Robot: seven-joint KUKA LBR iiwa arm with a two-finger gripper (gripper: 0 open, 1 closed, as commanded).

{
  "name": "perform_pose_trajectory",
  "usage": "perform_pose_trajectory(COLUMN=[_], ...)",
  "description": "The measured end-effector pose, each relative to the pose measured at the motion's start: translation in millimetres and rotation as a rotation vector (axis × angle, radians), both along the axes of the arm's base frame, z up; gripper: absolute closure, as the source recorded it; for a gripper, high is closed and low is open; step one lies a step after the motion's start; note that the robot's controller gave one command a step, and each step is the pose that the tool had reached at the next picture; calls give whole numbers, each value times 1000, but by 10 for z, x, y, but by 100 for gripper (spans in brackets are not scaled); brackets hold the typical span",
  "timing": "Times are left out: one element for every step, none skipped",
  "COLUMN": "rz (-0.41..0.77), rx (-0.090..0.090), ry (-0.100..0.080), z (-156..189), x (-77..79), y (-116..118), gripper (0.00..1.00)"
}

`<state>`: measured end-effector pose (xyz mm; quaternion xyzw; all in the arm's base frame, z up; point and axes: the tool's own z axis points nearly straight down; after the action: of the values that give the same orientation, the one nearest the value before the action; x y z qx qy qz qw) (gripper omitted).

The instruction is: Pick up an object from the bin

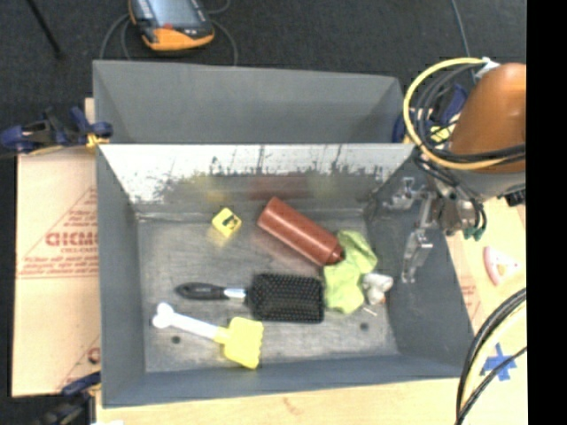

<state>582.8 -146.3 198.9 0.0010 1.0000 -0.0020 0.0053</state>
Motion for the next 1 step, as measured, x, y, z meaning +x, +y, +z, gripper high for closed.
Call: perform_pose_trajectory(rz=[88], rx=[1], ry=[2], z=[-677], x=[79], y=[49], gripper=[0])
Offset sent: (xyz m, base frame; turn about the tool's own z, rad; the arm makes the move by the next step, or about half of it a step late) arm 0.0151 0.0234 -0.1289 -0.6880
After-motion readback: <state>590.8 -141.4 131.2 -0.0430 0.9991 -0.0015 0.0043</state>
